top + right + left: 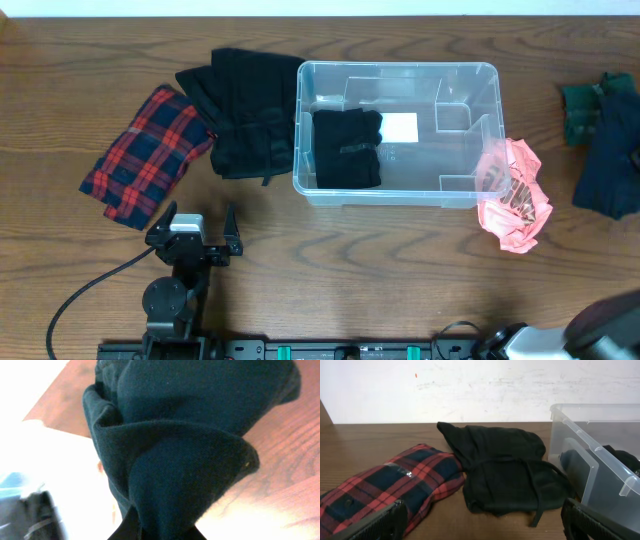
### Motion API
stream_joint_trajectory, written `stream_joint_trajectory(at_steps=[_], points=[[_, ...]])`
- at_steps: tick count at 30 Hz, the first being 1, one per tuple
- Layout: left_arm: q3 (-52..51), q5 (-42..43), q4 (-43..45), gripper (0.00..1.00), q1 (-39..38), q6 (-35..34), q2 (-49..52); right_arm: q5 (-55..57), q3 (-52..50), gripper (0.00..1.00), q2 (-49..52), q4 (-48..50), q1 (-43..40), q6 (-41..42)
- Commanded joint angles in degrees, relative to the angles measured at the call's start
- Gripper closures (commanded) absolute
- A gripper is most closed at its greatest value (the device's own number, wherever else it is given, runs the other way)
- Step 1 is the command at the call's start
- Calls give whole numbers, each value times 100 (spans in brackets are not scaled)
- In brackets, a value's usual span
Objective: Pack container
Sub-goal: 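Pull the dark navy garment toward the right with the right gripper, then carry the navy garment with the right gripper into the container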
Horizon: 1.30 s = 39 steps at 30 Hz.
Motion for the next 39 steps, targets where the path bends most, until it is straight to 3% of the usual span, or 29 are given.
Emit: stream_joint_trajectory(at_steps=[1, 7, 13, 16, 22, 27, 30, 39], points=[[-157, 20, -87, 2, -17, -48, 4, -118, 90, 99, -584, -81, 518, 326], [-157, 20, -87, 2, -17, -48, 4, -109, 90, 99, -1248, -4, 1582, 1377], [-157, 20, -87, 2, -17, -48, 4, 560, -7, 99, -1290, 321, 2951, 3018], [-157, 20, -87, 2, -17, -48, 4, 1014, -61, 99, -1226, 522, 3617, 3941], [-157, 20, -87, 2, -17, -48, 4, 2494, -63, 99, -953, 584, 4959, 6555], [-157, 20, -87, 2, -17, -48, 4, 3473, -63, 99, -590, 599, 5753, 7954], [-157, 20, -87, 2, -17, -48, 4, 3845, -63, 99, -299, 785, 6035, 8529], [-157, 20, -87, 2, -17, -48, 4, 3971, -63, 99, 737, 1611, 6229, 8878]])
